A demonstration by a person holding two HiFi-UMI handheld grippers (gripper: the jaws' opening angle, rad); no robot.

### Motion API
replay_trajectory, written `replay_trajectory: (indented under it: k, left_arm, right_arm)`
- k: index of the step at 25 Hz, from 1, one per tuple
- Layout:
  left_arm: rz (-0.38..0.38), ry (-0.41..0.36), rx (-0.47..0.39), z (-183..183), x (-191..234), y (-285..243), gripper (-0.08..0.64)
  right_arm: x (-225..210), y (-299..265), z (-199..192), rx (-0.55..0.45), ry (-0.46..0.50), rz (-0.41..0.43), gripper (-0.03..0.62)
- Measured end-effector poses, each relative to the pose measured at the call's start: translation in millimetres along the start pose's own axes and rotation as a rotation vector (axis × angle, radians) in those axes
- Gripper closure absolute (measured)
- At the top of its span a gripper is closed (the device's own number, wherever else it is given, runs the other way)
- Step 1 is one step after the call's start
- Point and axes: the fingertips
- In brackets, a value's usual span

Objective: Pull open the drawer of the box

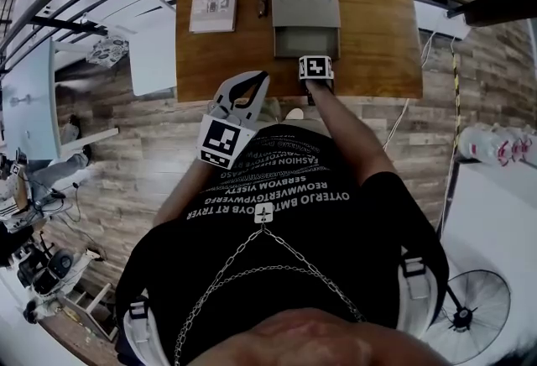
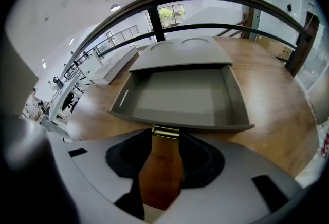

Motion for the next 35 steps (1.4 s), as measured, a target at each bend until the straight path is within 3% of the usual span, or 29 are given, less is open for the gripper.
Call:
replay_trajectory:
  k: [35]
  left_arm:
    - [-0.044, -0.025, 0.007, -3.3, -19.1, 4.1, 0.555]
  right_arm:
    - [2.3, 12.1, -35.4, 0.002, -0.011, 0.026, 0.436]
Point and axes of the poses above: the fingertips, and each gripper's own axes: y backward along the fingers, x to its left, z out of its top, and after that the axes turned 5 degrees about z, right-handed
